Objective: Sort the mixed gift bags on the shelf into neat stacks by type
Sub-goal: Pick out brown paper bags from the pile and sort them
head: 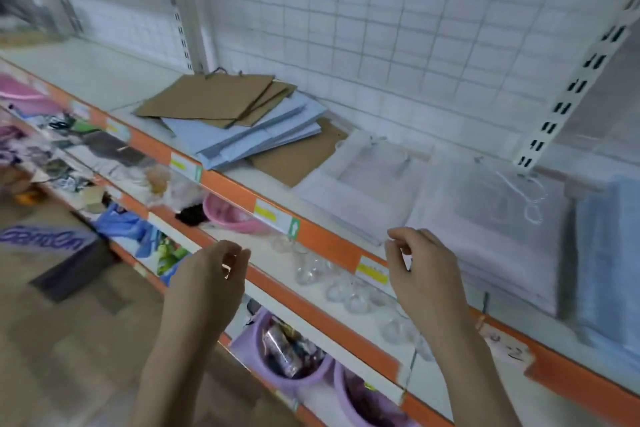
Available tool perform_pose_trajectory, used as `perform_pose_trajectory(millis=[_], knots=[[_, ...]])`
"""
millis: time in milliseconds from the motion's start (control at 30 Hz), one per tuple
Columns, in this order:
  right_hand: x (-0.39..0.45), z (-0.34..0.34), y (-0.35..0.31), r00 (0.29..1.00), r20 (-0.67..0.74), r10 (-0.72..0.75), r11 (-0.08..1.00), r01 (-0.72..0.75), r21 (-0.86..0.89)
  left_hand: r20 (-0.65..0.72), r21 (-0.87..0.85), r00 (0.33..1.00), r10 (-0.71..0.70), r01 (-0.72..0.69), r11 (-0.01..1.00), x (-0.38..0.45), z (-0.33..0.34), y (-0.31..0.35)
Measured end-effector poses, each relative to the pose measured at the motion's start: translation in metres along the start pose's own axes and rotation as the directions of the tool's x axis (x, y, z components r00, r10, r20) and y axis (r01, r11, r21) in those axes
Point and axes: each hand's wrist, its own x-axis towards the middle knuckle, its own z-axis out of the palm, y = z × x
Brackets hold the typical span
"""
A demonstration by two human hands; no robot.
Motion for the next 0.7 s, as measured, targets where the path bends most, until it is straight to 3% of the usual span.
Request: perform_pose_trajectory(millis=[267,567,700], knots=[[0.064,0.099,-0.062,0.997,0.069,-0.046,0.996,0.04,0.078,-0.013,0.079,0.995,-0.101,0.102,0.992,0.077,-0.014,-0.082],[0.175,0.182,-0.135,0.999,0.016,-0.033,0.988,0.03,0.155,-0.002,0.125,1.0,-0.015,0.015,0.992,0.23,-0.029,-0.135],[0.206,0.21,-0.156,0.999,0.013,-0.048,0.99,0.046,0.131,0.011,0.122,0.999,-0.048,0.046,0.991,0.275,-0.026,-0.159]])
